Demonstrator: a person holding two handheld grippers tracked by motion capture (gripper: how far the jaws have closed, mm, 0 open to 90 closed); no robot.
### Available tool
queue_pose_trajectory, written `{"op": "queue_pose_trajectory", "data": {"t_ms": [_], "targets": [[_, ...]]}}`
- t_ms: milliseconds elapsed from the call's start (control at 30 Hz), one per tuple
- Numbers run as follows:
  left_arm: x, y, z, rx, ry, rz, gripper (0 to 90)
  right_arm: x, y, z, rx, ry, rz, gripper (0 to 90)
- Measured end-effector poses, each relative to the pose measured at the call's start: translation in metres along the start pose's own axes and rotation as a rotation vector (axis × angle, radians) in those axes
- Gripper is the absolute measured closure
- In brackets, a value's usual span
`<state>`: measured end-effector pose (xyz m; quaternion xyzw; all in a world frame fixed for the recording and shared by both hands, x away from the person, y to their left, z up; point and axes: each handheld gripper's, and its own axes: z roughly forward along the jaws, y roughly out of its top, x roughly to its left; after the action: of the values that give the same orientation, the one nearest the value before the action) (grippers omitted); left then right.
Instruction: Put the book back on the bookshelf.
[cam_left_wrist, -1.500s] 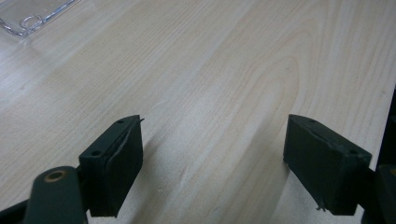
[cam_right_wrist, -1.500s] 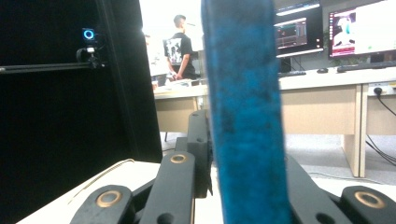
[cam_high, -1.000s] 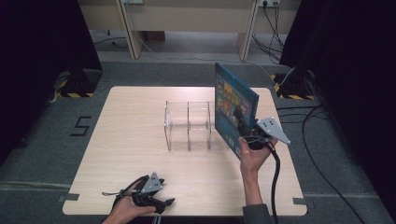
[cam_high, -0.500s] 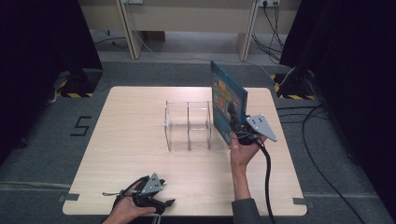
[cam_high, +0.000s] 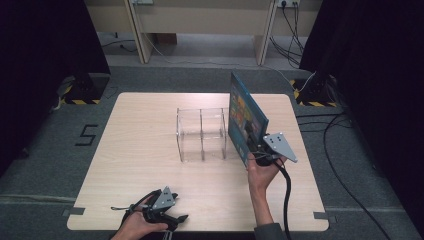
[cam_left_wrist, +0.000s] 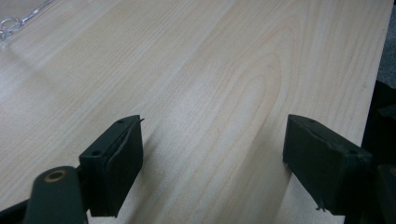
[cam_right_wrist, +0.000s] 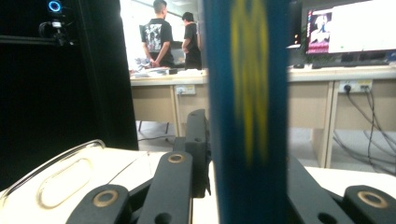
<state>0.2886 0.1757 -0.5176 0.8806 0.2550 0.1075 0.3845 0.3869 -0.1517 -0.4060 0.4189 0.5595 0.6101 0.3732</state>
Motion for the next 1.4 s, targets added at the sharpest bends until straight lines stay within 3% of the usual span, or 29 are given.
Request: {"op": "queue_pose_trajectory", "data": {"t_ms": [133,433,767,800,1033,1400], "targets": [[0.000,0.000,0.001,-0.002,-0.002,-0.002,19.6,-0.005,-0.002,-0.011,-0.012,0.007,0.025,79.1],[0.000,0.000,0.001,-0.002,-0.004,-0.004,19.6,-0.003,-0.004,-0.012,0.000,0.000,0.001,75.1],[0.000,0.000,0.001,-0.001,-0.010,-0.002,19.4,-0.013,-0.012,-0.020,0.020,-0.015,0.035,71.9],[0.000,0.000,0.001,-0.002,-0.010,-0.002,19.4,-0.017,-0.015,-0.023,0.021,-0.011,0.067,71.3],[-0.001,0.000,0.002,-0.003,-0.010,-0.003,19.0,-0.022,-0.024,-0.038,0.047,-0.002,0.060,71.3],[-0.001,0.000,0.002,-0.002,-0.012,-0.001,18.9,-0.018,-0.036,-0.057,0.097,0.029,0.040,68.2]]}}
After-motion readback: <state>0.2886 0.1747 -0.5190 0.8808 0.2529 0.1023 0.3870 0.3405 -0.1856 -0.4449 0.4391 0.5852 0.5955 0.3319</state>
